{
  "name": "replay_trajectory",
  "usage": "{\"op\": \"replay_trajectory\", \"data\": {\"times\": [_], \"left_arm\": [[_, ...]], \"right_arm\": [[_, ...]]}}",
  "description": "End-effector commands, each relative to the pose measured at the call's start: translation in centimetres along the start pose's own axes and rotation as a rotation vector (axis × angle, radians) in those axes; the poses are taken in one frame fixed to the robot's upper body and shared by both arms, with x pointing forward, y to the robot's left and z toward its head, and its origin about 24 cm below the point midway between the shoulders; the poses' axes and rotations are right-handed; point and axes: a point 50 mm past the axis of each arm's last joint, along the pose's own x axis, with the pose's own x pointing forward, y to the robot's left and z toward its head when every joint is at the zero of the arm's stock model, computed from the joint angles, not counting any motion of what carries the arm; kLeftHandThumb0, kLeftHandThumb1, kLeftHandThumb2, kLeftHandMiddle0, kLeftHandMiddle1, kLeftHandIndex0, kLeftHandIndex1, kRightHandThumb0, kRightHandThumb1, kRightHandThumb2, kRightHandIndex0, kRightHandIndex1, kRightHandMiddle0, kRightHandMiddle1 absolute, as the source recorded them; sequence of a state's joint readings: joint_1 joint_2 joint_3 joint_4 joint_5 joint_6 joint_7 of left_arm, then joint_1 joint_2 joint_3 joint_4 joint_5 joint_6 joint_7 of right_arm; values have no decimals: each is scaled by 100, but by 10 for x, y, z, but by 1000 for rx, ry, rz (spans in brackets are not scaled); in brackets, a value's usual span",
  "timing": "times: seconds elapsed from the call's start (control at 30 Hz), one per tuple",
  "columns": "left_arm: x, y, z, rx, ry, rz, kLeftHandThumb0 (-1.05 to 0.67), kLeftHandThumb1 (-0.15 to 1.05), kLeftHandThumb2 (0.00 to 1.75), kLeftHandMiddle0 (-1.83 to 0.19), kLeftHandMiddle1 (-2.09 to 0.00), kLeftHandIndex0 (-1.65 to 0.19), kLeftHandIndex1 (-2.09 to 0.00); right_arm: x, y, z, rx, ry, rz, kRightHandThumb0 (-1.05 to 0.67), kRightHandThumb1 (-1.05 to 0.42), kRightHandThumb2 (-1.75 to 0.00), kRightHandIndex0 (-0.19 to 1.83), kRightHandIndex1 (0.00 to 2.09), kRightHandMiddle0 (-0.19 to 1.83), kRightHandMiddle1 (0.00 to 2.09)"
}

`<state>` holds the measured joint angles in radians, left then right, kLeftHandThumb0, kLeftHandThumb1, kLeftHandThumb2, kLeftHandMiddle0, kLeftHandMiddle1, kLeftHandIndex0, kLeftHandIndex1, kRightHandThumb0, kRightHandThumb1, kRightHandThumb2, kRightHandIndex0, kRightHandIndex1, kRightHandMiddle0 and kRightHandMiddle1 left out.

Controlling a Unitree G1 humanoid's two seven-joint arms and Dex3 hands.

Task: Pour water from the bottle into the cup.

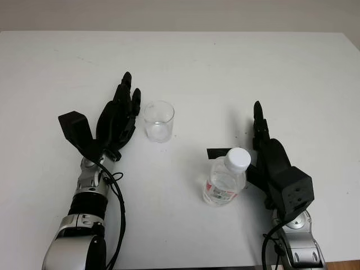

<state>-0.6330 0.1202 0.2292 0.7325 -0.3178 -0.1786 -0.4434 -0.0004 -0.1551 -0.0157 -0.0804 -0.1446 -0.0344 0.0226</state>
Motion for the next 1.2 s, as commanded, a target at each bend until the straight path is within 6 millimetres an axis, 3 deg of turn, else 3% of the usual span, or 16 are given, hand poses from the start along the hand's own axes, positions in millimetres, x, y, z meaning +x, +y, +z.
{"op": "replay_trajectory", "data": {"times": [0.0, 0.3, 0.63, 0.8, 0.93, 1.17], "left_arm": [[-3, 3, -2, 1, 7, 2, -87, 105, 68, 19, 0, 19, 0], [-2, 0, -4, -8, 14, 7, -86, 105, 69, 19, 0, 19, 0], [1, 0, -2, -5, 6, 13, -87, 105, 68, 19, 0, 19, 0], [3, -1, -1, -7, 4, 12, -88, 105, 68, 19, 0, 19, 0], [4, -2, 0, 2, 5, -5, -88, 105, 69, 19, 0, 19, 0], [4, -1, 0, 2, 5, -5, -88, 105, 70, 19, 0, 19, 0]], "right_arm": [[0, -1, 1, 2, -11, -7, -105, -93, -5, -19, 0, -19, 0], [1, -2, -1, -5, 6, -3, -104, -94, -6, -19, 0, -19, 0], [-18, -41, 12, 39, -65, -50, -99, -97, -6, -19, 0, -19, 0], [-37, -51, 25, 80, -124, 37, -97, -94, -5, -19, 0, -19, 0], [-53, -51, 38, 11, -117, 137, -104, -92, -4, -19, 0, -19, 0], [-69, -45, 53, -121, -106, 366, -94, -92, -6, -19, 0, -19, 0]]}}
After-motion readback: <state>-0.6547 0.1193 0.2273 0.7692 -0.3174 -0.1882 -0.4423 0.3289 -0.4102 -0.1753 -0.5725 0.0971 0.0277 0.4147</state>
